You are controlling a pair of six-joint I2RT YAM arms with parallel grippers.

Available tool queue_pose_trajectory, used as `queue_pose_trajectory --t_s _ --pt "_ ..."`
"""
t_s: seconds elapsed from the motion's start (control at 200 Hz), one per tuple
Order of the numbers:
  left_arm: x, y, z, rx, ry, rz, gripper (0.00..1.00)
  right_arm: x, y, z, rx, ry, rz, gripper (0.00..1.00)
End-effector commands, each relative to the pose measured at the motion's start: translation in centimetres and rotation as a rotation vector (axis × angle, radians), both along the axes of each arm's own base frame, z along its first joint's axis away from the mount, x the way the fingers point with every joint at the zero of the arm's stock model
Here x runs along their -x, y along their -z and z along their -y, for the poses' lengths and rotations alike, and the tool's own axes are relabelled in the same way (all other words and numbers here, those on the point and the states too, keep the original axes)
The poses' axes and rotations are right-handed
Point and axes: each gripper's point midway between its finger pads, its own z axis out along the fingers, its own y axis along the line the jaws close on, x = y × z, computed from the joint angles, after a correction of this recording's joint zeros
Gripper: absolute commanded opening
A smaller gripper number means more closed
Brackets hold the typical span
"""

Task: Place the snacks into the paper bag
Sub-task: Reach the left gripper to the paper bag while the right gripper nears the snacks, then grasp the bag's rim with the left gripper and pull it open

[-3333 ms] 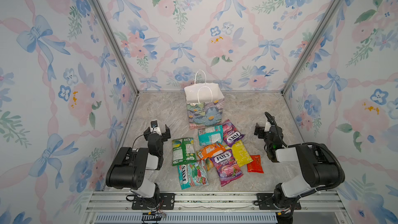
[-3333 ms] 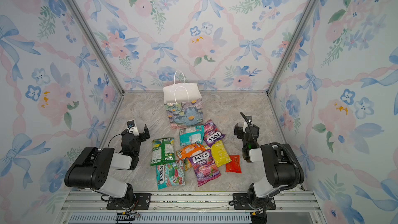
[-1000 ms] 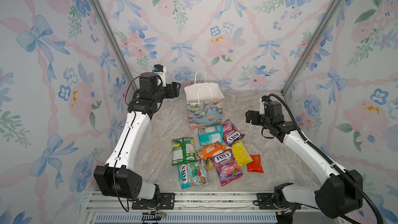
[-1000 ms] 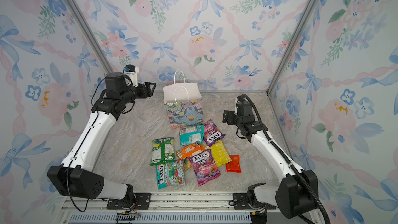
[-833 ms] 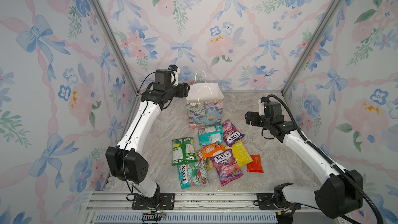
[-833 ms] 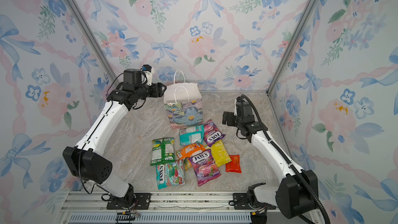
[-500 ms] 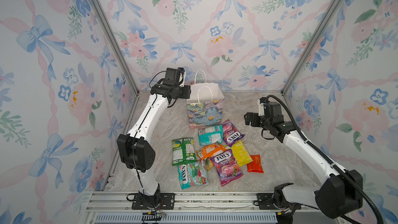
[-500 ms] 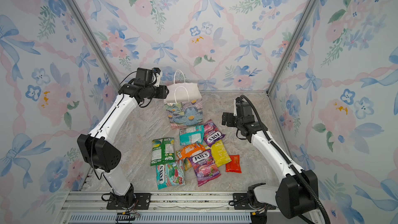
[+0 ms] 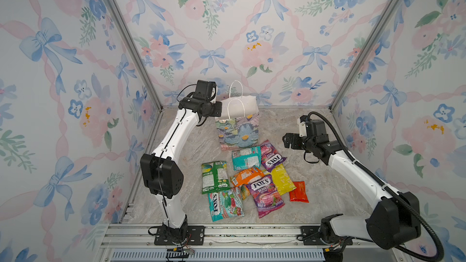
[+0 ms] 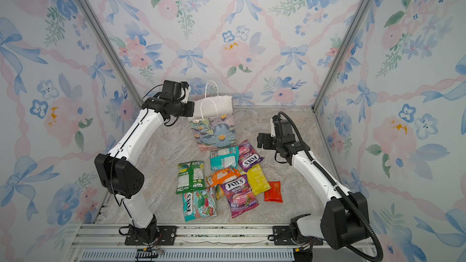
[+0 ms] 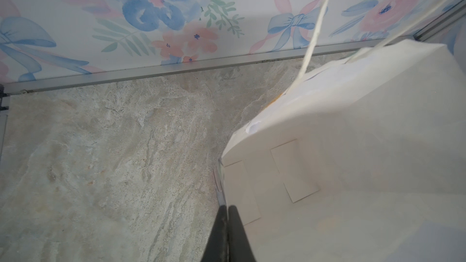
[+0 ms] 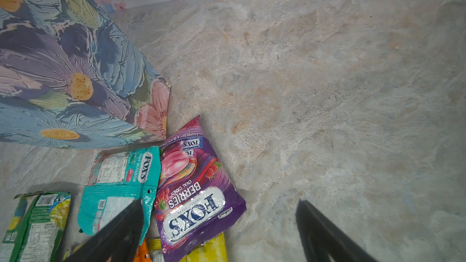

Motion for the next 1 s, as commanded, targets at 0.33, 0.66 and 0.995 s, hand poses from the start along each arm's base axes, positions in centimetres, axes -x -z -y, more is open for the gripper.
queue_pose_trajectory --t_s 0.33,0.66,0.995 --pt "2.3 -2.7 -4.8 -0.025 -0.192 0.054 0.0 -0.7 -0.1 -2.8 -0.057 -0.079 -0.01 0.97" --pt "8.0 -1.5 -8.7 -0.023 -0.32 0.032 0.01 -1.2 0.3 -4.8 -0.096 -0.13 -0.026 0.97" --pt "11.4 -2.2 -9.8 0.006 -0.3 0.056 0.51 -1.7 0.2 -6.2 -0.146 -0.159 -0.039 0.96"
